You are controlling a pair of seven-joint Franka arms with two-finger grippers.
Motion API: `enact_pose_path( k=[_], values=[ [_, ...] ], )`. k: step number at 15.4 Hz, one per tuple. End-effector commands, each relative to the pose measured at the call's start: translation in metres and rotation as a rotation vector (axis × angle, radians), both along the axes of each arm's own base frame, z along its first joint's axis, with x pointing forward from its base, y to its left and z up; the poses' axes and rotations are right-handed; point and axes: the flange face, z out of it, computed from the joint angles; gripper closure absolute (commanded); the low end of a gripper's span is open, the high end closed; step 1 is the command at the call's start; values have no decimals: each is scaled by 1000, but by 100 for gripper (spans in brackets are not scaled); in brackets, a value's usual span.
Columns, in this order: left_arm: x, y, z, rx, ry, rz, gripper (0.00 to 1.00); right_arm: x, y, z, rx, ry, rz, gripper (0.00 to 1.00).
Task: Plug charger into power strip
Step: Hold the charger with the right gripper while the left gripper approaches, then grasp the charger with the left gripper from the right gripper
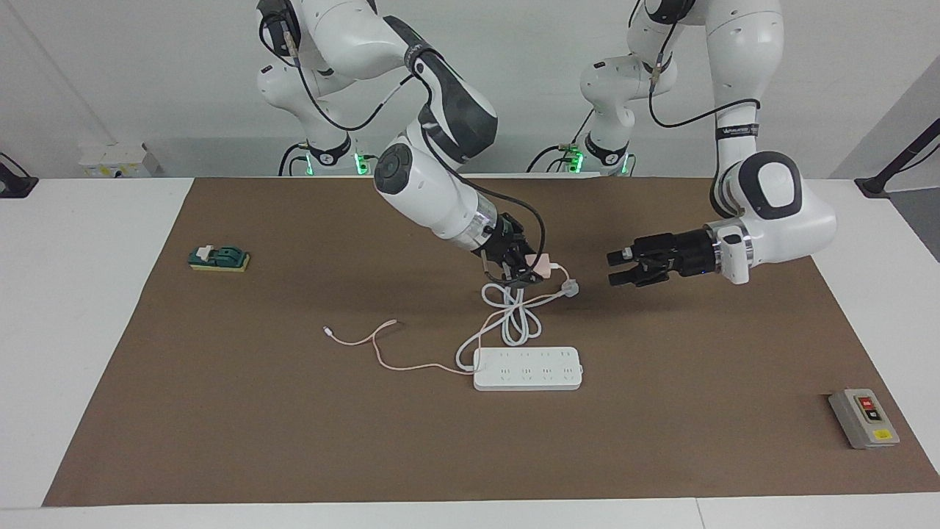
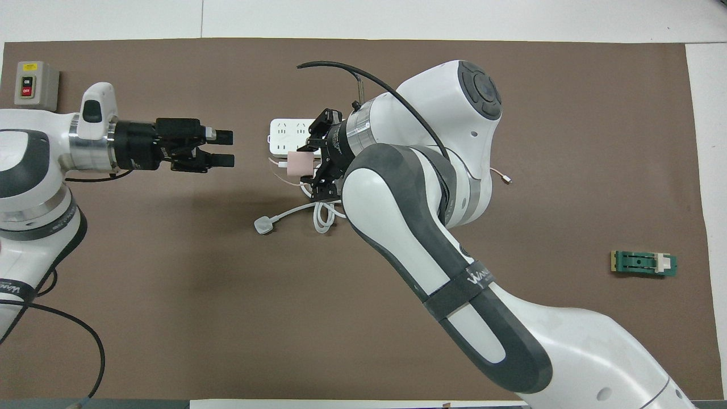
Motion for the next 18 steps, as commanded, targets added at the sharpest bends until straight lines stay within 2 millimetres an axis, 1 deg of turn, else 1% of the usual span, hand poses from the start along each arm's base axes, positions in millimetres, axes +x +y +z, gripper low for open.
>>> enact_pose_path(
  k=[1, 2, 4, 7, 11, 13, 15, 16, 18],
  values=[
    [-7, -13, -12, -69, 2, -6, 0, -1, 1, 2, -5, -3, -20, 100],
    [-9, -14, -16, -73, -21, -17, 0, -1, 1, 2, -5, -3, -20, 100],
    [-20, -23, -27, -92, -39, -62, 0, -1, 1, 2, -6, -2, -20, 100],
    [-35, -32, -36, -119, 5, -104, 0, -1, 2, 2, -6, -3, -19, 100],
    [-34, -52, -33, -152, 10, -76, 0, -1, 1, 2, -5, -3, -21, 100],
    [-30, -55, -29, -171, 5, -52, 0, -1, 1, 2, -5, -3, -20, 100],
    [-31, -69, -28, -170, 1, -59, 0, -1, 1, 2, -5, -3, -20, 100],
    [-30, -74, -31, -158, -2, -43, 0, -1, 1, 2, -5, -3, -20, 100],
    [-24, -81, -25, -168, -17, -18, 0, -1, 1, 2, -5, -3, -20, 100]
  ],
)
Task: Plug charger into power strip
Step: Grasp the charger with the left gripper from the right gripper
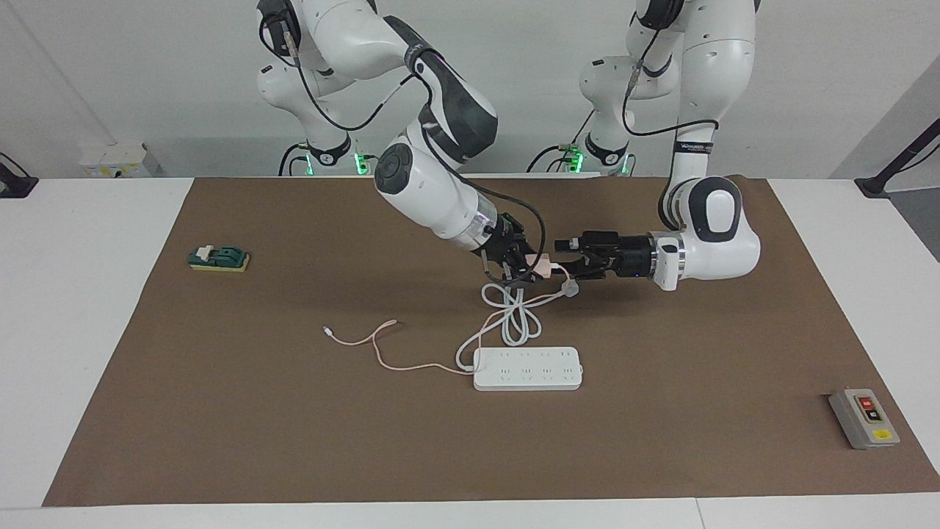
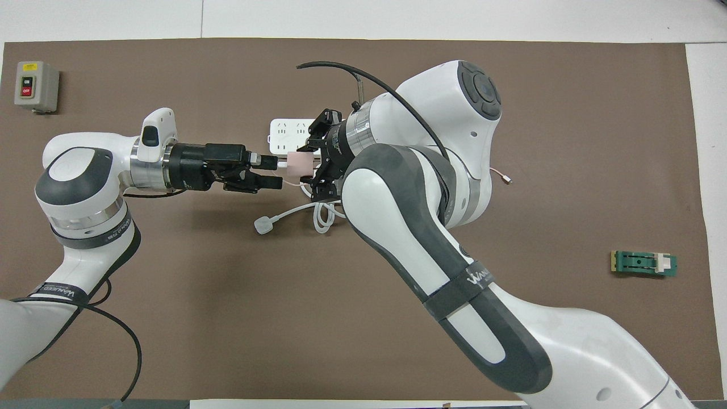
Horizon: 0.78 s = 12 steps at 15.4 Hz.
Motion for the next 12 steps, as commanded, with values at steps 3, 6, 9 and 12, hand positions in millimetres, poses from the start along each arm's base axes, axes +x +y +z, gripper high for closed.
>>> enact_pose_path(
  k=[3, 6, 9, 12],
  values=[
    [3, -22, 9, -21, -29, 23, 0, 0, 0, 2, -4, -3, -22, 100],
    [4, -23, 10, -19, -31, 18, 0, 0, 0, 2, -4, -3, -22, 100],
    [2, -21, 10, -22, -36, -2, 0, 0, 0, 2, -4, -3, -22, 100],
    [1, -22, 9, -13, -42, -12, 26, 1, -1, 2, -4, -2, -23, 100]
  ],
)
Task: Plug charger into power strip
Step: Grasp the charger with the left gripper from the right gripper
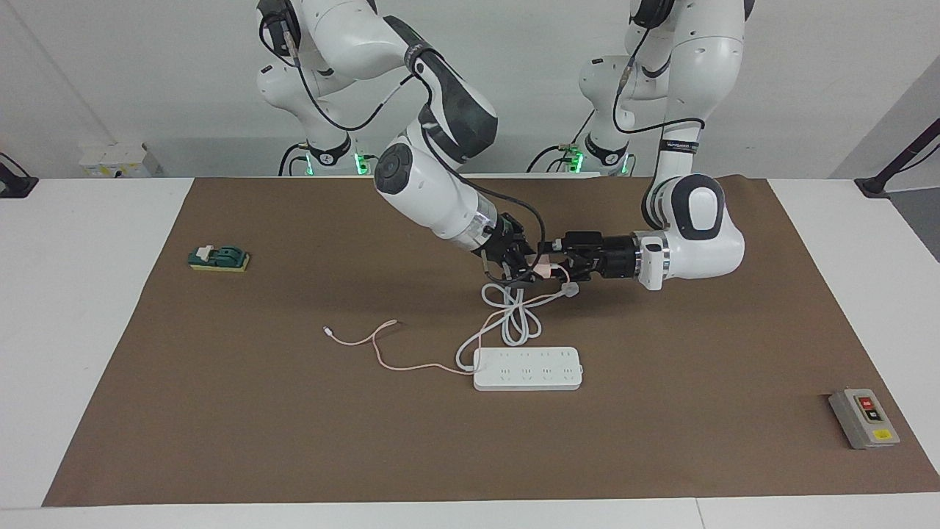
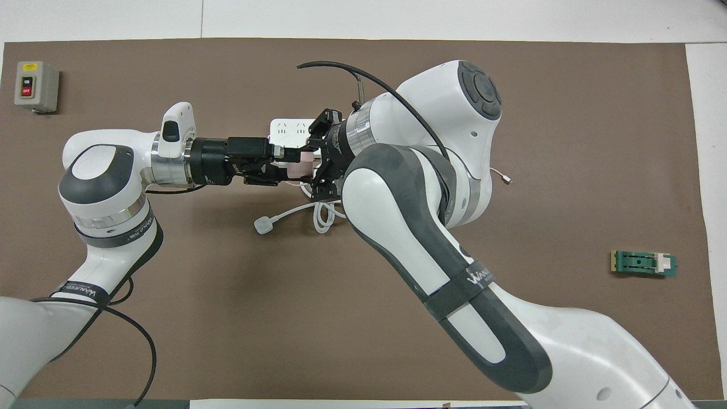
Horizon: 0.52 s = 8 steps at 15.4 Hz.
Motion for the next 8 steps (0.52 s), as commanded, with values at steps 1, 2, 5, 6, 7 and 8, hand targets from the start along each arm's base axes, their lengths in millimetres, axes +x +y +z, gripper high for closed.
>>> enact_pose_path(
  k=[1, 2, 5, 6, 7, 8],
  values=[
    [1, 2, 0, 4, -21, -4, 41, 0, 0, 2, -4, -1, -22, 100],
    [1, 3, 0, 4, -22, -5, 53, 0, 0, 2, -4, -1, -22, 100],
    [0, 5, -1, 27, -30, -25, 98, 0, 0, 2, -3, -1, -23, 100],
    [1, 7, -1, 31, -34, -21, 100, 1, -1, 2, -3, -1, -24, 100],
    [2, 8, -1, 30, -35, -20, 100, 0, 0, 2, -3, -1, -23, 100],
    [2, 8, 0, 28, -50, -21, 100, 1, -1, 3, -1, 0, -24, 100]
  ],
)
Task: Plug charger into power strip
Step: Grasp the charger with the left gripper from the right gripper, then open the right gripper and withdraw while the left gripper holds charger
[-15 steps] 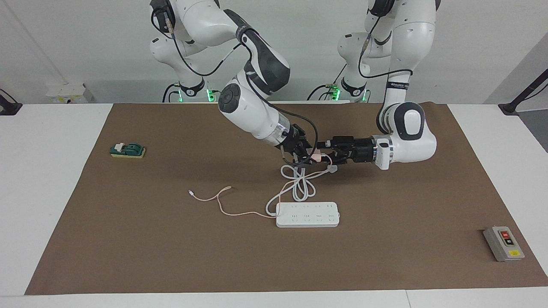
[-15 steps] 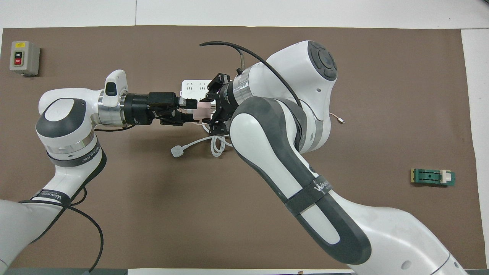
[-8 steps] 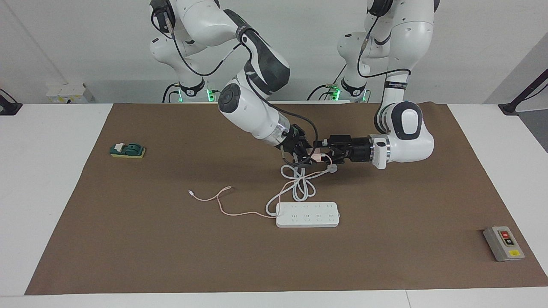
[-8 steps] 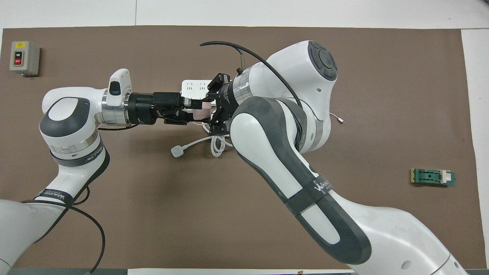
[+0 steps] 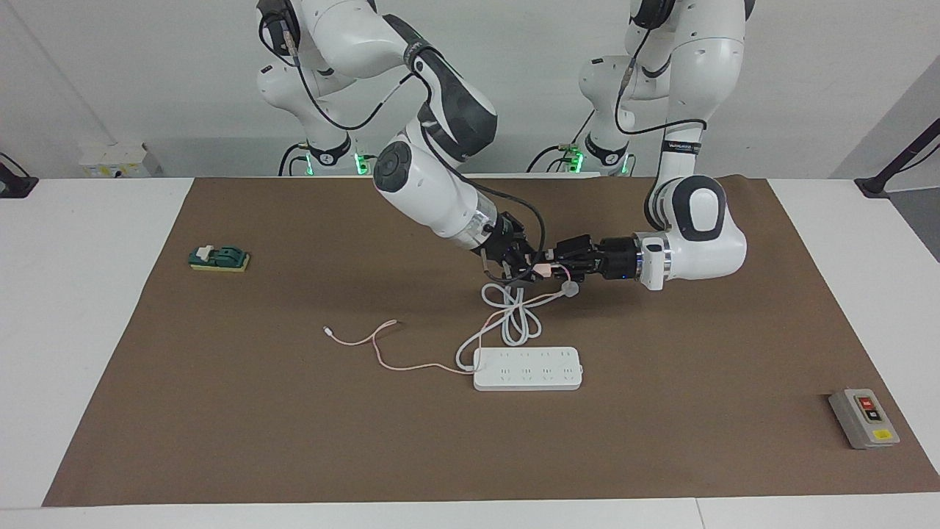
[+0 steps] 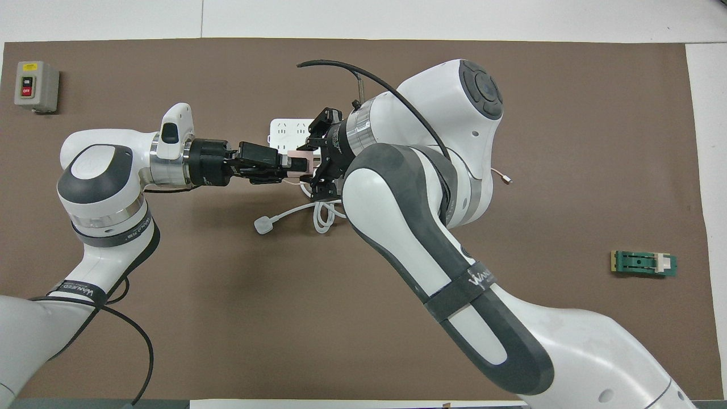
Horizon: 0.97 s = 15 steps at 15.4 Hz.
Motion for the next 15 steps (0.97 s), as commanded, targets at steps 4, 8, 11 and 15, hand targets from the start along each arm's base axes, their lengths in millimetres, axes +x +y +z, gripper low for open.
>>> enact_pose_path(
  k=[4, 8, 11, 15],
  values=[
    [10, 8, 16, 65, -68, -36, 100, 7, -10, 5, -4, 9, -61, 0],
    [43, 33, 45, 330, -263, -187, 100, 23, -40, 11, -12, -1, -94, 0],
    [58, 44, 54, 536, -370, -302, 100, 38, -91, 32, -37, -33, -115, 0],
    [81, 29, 59, 832, -648, -477, 100, 35, -152, 50, -137, -159, 195, 0]
  ],
)
